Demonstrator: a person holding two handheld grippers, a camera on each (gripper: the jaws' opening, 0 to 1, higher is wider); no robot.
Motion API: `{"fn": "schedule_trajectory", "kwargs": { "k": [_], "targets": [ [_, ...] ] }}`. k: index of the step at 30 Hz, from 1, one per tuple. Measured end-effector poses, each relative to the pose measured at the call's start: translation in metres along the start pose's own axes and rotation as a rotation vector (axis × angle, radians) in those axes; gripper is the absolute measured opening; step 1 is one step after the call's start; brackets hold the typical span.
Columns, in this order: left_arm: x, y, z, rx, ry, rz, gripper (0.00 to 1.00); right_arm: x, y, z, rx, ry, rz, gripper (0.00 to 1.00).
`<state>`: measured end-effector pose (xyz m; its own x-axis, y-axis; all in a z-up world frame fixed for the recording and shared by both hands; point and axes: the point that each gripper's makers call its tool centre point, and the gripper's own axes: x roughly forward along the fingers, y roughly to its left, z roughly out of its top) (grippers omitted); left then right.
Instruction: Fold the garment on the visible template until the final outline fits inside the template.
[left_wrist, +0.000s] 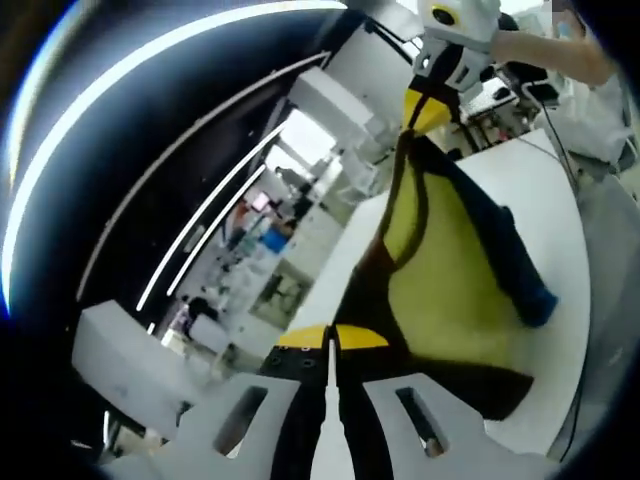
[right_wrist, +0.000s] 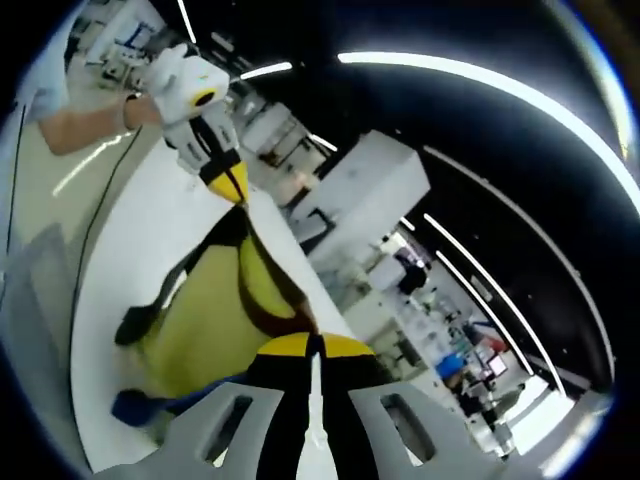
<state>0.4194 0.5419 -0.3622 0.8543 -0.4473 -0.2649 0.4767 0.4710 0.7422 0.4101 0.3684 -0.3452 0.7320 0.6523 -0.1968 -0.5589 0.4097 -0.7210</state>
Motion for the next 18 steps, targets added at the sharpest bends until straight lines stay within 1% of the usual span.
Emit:
{"fn": "schedule_trajectory", "kwargs": {
  "k": [2,4,9,16,18],
  "targets": [
    [-0.006,0.003,0.005,0.018,-0.003,0.014,0.0,-0.004,-0.003,0.007,-0.013,-0.008,-0.01,0.02],
    [-0.014,0.01,0.012,0.053,-0.011,0.057,0.0,-0.008,-0.004,0.013,-0.021,-0.017,-0.017,0.02],
    [-0.033,0.01,0.023,0.059,-0.018,0.062,0.0,-0.02,-0.004,0.027,-0.041,-0.031,-0.027,0.02],
    [-0.061,0.009,0.033,0.082,-0.023,0.089,0.0,-0.035,0.0,0.047,-0.069,-0.053,-0.038,0.02],
    [-0.068,0.01,0.035,0.096,-0.024,0.109,0.0,-0.039,0.001,0.051,-0.073,-0.061,-0.042,0.02]
  ]
}}
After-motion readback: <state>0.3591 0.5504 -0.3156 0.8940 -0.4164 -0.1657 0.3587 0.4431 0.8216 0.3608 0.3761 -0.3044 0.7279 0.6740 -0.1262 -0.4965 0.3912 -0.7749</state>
